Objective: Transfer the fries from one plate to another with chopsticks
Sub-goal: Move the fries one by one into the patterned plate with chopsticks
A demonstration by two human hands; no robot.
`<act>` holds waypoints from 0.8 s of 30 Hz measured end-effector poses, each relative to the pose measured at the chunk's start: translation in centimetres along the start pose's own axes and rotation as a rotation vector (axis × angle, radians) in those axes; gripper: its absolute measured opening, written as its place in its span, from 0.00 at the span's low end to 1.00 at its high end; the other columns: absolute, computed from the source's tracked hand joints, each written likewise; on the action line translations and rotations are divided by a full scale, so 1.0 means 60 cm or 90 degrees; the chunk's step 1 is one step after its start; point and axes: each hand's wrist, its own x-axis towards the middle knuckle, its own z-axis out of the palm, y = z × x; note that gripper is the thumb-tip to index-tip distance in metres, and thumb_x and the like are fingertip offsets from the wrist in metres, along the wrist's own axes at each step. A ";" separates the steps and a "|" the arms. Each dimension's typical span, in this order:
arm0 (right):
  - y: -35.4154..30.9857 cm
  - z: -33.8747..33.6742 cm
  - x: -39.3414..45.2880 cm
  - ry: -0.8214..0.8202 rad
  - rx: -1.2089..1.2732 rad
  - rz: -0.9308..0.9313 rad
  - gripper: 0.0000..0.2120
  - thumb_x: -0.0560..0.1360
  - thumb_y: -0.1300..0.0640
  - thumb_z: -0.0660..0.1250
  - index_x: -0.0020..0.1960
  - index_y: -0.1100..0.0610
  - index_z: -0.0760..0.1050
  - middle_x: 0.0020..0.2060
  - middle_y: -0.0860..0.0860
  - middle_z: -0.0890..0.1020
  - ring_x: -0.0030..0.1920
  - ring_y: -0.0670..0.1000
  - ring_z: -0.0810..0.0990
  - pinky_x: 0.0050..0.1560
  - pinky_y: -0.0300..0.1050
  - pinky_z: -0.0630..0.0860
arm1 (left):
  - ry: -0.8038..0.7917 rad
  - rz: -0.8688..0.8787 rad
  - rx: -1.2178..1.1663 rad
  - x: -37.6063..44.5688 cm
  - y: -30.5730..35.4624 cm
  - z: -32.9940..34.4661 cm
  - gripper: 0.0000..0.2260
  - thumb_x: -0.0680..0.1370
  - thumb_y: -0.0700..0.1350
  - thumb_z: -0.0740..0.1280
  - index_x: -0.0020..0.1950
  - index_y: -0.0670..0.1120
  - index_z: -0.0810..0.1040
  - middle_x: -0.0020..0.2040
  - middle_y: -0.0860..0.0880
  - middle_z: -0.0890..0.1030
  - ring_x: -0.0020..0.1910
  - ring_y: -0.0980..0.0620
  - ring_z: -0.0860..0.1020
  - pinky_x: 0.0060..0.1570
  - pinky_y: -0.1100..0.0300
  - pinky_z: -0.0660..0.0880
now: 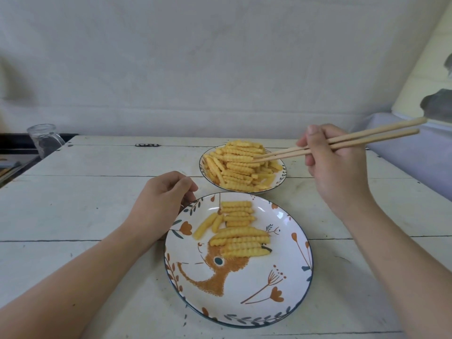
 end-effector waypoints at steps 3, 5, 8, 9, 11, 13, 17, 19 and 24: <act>0.012 0.002 -0.001 -0.062 -0.010 0.000 0.16 0.83 0.49 0.61 0.42 0.55 0.80 0.29 0.42 0.77 0.32 0.45 0.74 0.31 0.34 0.68 | 0.006 0.013 0.007 -0.001 0.000 0.000 0.13 0.83 0.43 0.63 0.43 0.45 0.84 0.36 0.51 0.83 0.37 0.50 0.79 0.43 0.51 0.77; 0.018 0.008 -0.005 -0.101 -0.029 -0.010 0.16 0.82 0.49 0.60 0.43 0.56 0.80 0.30 0.42 0.78 0.32 0.45 0.75 0.32 0.34 0.68 | 0.011 0.018 0.005 0.000 0.001 -0.001 0.13 0.83 0.43 0.63 0.43 0.46 0.83 0.36 0.52 0.83 0.36 0.52 0.79 0.43 0.53 0.76; 0.025 0.017 -0.011 -0.142 -0.053 -0.012 0.15 0.81 0.49 0.60 0.43 0.53 0.80 0.31 0.45 0.79 0.35 0.47 0.76 0.34 0.37 0.68 | 0.015 0.017 0.004 0.000 0.001 -0.001 0.13 0.83 0.43 0.62 0.42 0.46 0.83 0.35 0.52 0.83 0.36 0.51 0.78 0.43 0.52 0.76; 0.028 0.019 -0.012 -0.151 -0.061 -0.009 0.14 0.81 0.48 0.60 0.43 0.52 0.80 0.32 0.48 0.78 0.36 0.47 0.76 0.34 0.38 0.68 | 0.013 0.016 0.003 -0.001 0.001 -0.001 0.13 0.83 0.43 0.62 0.42 0.45 0.83 0.35 0.51 0.83 0.37 0.51 0.79 0.43 0.51 0.76; 0.032 0.021 -0.013 -0.164 -0.079 -0.010 0.14 0.81 0.48 0.61 0.43 0.51 0.80 0.31 0.49 0.76 0.36 0.48 0.75 0.35 0.39 0.68 | 0.007 0.013 0.004 -0.002 0.002 0.000 0.13 0.83 0.43 0.62 0.43 0.45 0.83 0.36 0.51 0.83 0.37 0.49 0.79 0.44 0.49 0.77; 0.034 0.023 -0.012 -0.170 -0.087 -0.013 0.14 0.81 0.48 0.60 0.44 0.50 0.80 0.30 0.48 0.76 0.34 0.47 0.74 0.35 0.39 0.68 | 0.005 0.011 0.008 -0.002 0.002 0.000 0.13 0.83 0.43 0.62 0.43 0.45 0.83 0.36 0.51 0.83 0.37 0.49 0.79 0.44 0.49 0.78; 0.034 0.023 -0.011 -0.170 -0.093 -0.026 0.14 0.81 0.47 0.60 0.45 0.51 0.80 0.29 0.45 0.76 0.33 0.45 0.74 0.36 0.40 0.69 | 0.004 0.012 0.012 -0.003 0.003 -0.002 0.13 0.83 0.43 0.62 0.43 0.46 0.84 0.36 0.51 0.83 0.37 0.50 0.79 0.44 0.49 0.78; 0.036 0.022 -0.012 -0.176 -0.111 -0.038 0.14 0.81 0.47 0.59 0.45 0.50 0.80 0.27 0.42 0.76 0.34 0.46 0.75 0.37 0.40 0.71 | 0.002 0.009 0.006 -0.003 0.003 -0.002 0.13 0.83 0.43 0.63 0.43 0.45 0.84 0.36 0.51 0.83 0.37 0.50 0.79 0.44 0.49 0.78; 0.035 0.024 -0.013 -0.191 -0.120 -0.035 0.16 0.83 0.48 0.58 0.46 0.52 0.80 0.27 0.39 0.75 0.34 0.46 0.76 0.37 0.37 0.71 | 0.002 0.007 0.004 -0.002 0.004 0.000 0.13 0.83 0.43 0.63 0.42 0.45 0.84 0.35 0.51 0.83 0.36 0.50 0.79 0.43 0.49 0.78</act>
